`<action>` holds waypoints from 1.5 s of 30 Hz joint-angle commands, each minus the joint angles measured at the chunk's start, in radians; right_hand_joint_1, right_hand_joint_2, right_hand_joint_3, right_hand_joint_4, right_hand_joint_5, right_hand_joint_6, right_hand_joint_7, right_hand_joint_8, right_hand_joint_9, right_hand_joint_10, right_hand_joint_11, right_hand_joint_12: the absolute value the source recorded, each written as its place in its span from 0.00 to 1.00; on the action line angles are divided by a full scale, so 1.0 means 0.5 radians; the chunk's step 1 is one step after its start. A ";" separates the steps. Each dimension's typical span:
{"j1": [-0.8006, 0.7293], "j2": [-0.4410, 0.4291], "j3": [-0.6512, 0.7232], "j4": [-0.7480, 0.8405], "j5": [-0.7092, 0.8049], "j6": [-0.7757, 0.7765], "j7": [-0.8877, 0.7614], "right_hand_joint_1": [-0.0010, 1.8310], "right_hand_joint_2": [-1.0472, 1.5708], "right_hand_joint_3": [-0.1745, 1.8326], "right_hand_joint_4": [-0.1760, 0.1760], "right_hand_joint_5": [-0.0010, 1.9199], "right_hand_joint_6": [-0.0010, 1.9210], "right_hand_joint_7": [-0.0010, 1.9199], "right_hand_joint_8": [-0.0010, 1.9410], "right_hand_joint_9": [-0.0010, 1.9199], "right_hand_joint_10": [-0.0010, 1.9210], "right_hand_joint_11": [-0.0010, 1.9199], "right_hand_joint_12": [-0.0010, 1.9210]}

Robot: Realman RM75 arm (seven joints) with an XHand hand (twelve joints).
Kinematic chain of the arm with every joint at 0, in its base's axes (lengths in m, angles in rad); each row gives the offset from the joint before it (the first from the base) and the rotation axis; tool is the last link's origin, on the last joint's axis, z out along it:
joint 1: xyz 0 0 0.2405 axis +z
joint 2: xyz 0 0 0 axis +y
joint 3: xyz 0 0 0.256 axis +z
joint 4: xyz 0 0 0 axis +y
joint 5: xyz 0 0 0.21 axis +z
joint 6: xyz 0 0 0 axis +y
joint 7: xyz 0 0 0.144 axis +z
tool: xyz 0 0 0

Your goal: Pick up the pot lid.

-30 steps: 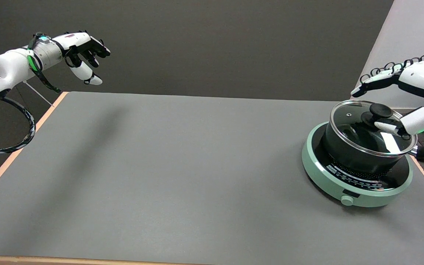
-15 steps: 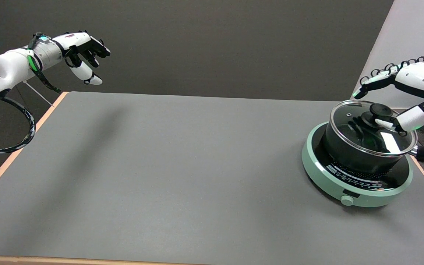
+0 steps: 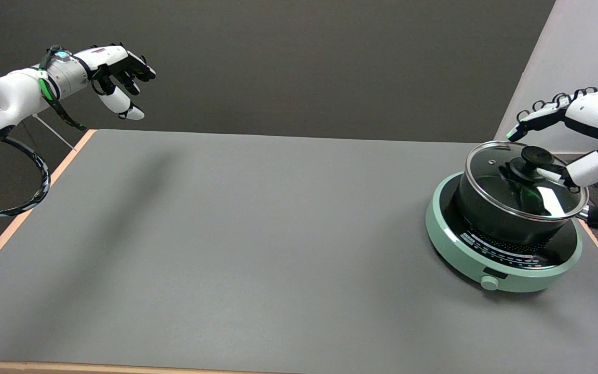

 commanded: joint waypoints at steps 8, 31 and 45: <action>0.016 0.029 -0.020 -0.108 0.014 -0.053 -0.016 0.54 0.61 0.58 1.00 0.30 0.18 0.28 0.10 0.32 0.20 0.22 0.44; 0.133 0.111 -0.161 -0.186 0.018 -0.056 -0.015 0.54 0.61 0.57 1.00 0.32 0.21 0.27 0.10 0.34 0.22 0.24 0.52; 0.121 0.092 -0.157 -0.183 0.074 -0.102 -0.012 0.54 0.63 0.55 1.00 0.34 0.26 0.35 0.13 0.37 0.28 0.25 0.55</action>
